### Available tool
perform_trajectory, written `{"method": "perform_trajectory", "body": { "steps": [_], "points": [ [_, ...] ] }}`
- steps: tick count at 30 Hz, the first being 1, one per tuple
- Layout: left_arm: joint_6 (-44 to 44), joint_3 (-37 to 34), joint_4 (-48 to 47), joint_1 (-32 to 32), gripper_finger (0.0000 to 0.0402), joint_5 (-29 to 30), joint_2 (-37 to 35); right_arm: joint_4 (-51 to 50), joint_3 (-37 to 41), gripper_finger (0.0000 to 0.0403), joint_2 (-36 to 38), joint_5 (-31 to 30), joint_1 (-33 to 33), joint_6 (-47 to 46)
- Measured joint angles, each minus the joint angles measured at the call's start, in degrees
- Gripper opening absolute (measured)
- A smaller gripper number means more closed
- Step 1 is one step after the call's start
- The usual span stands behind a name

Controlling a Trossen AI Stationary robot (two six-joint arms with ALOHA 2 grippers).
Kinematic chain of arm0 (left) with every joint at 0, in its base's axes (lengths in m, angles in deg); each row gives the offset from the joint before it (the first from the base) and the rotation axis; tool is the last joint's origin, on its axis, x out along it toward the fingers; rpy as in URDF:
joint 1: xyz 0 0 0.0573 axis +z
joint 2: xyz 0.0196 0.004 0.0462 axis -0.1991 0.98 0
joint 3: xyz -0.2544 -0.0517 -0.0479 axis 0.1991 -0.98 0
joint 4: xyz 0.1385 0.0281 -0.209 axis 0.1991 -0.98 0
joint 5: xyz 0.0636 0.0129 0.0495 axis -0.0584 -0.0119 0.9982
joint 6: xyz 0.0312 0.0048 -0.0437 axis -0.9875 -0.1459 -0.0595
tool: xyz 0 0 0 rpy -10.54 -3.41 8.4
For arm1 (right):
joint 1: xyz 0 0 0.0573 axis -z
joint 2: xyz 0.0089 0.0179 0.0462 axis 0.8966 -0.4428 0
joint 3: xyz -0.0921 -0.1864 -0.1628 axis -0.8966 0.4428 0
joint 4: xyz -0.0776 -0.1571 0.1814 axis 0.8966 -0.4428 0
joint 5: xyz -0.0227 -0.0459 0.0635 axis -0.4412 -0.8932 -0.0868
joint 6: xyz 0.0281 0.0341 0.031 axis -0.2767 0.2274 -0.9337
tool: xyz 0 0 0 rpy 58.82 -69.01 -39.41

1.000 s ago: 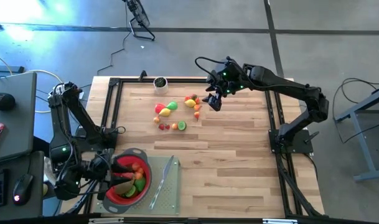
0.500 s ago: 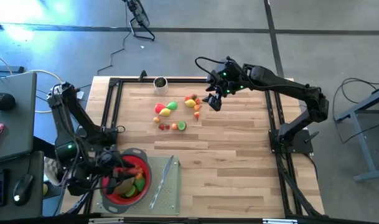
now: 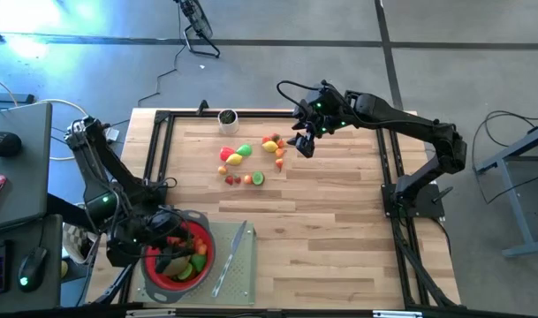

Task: Pick & Place Fruit
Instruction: Put the pear into the red strainer bowl on the shelf

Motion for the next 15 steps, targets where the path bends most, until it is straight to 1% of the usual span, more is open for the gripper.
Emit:
{"method": "perform_trajectory", "body": {
  "steps": [6,10,15],
  "points": [
    [-0.82,2.25,0.43,-0.11,0.0244,-0.05,-1.82,0.41,0.0,0.0262,0.02,0.38,0.0,2.12],
    [-5.21,6.09,0.25,-0.11,0.0244,-0.25,-1.92,0.39,0.0,0.0262,0.02,3.29,0.0,4.6],
    [-11.92,12.33,-0.28,-0.11,0.0244,0.06,-1.92,-0.81,0.0,0.0262,0.04,3.49,0.27,6.73]
  ]
}}
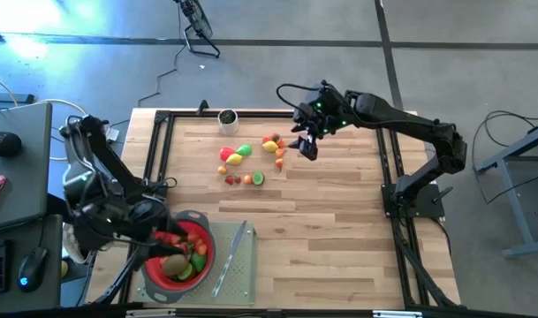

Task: Pick & Place Fruit
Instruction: Put the pear into the red strainer bowl on the shelf

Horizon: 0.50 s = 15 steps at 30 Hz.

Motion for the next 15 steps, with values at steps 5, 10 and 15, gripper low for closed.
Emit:
{"method": "perform_trajectory", "body": {
  "steps": [5,10,15],
  "points": [
    [-7.28,6.15,-0.75,0.0,0.0244,4.66,-0.02,-1.39,0.0,0.0262,0.0,0.04,0.84,0.79],
    [-19.37,8.98,-1.38,0.02,0.0244,8.61,-0.41,-1.49,0.0,0.0259,0.0,5.43,2.45,2.18],
    [-26.41,8.98,-1.64,0.02,0.0244,14.12,-1.67,-1.49,0.0,0.0243,0.0,7.28,4.18,2.89]
  ]
}}
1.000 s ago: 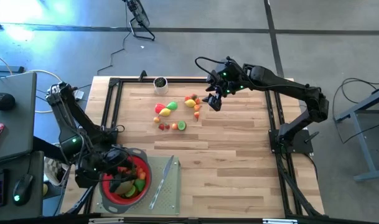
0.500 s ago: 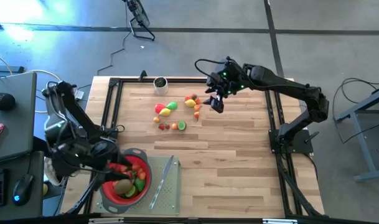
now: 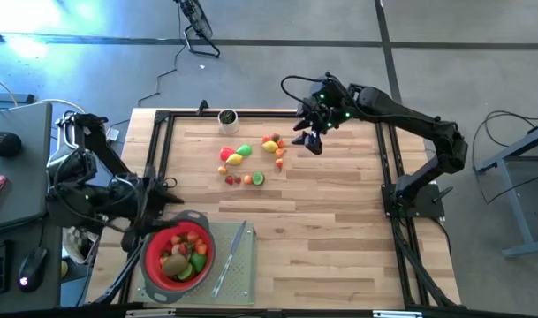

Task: Pick & Place Fruit
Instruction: Put the pear into the red strainer bowl on the shelf

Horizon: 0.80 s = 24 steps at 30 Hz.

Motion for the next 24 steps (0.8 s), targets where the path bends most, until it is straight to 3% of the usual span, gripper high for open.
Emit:
{"method": "perform_trajectory", "body": {
  "steps": [8,14,24],
  "points": [
    [-4.84,0.0,-0.04,0.46,0.0223,6.91,-1.63,0.24,0.0,0.0221,-0.17,2.08,3.0,4.4],
    [-7.24,-1.82,0.12,8.92,0.0169,5.99,-1.56,2.03,0.0,0.0216,-2.47,5.08,5.13,6.45],
    [-7.77,-9.82,9.89,27.1,0.0083,-9.21,-1.55,1.95,0.0,0.0216,-8.17,5.83,7.95,10.0]
  ]
}}
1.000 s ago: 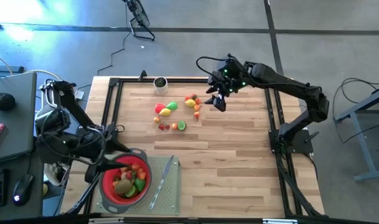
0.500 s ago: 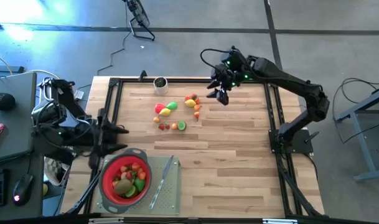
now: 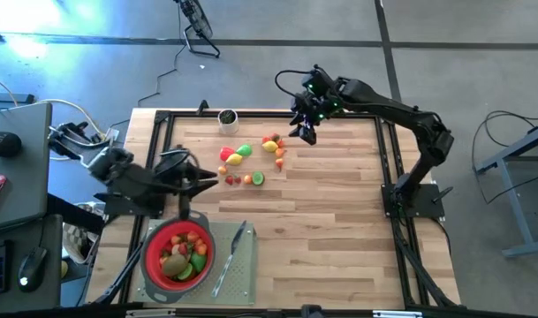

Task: Pick & Place Fruit
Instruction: Put the pear into the red strainer bowl on the shelf

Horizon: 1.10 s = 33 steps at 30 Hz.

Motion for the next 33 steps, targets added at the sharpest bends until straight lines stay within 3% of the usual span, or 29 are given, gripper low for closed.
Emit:
{"method": "perform_trajectory", "body": {
  "steps": [6,14,21,27,33],
  "points": [
    [-4.06,-4.64,8.55,8.47,0.0055,-6.58,0.03,-0.3,0.0,0.0216,-2.14,0.0,1.48,2.88],
    [-7.56,-5.17,12.49,18.81,0.0041,-13.66,0.05,-1.08,0.0,0.0216,-3.65,2.56,3.23,5.8],
    [-8.08,-5.13,15.45,23.78,0.0039,-14.86,2.72,-0.17,0.0,0.0216,-6.94,7.61,4.0,6.19],
    [-11.14,-5.13,17.89,27.4,0.0039,-23.49,6.56,0.1,0.0,0.0216,-10.35,8.96,3.82,10.04],
    [-13.13,-5.13,18.59,32.64,0.0039,-27.63,7.07,2.52,0.0,0.0216,-11.68,5.59,3.15,11.28]
  ]
}}
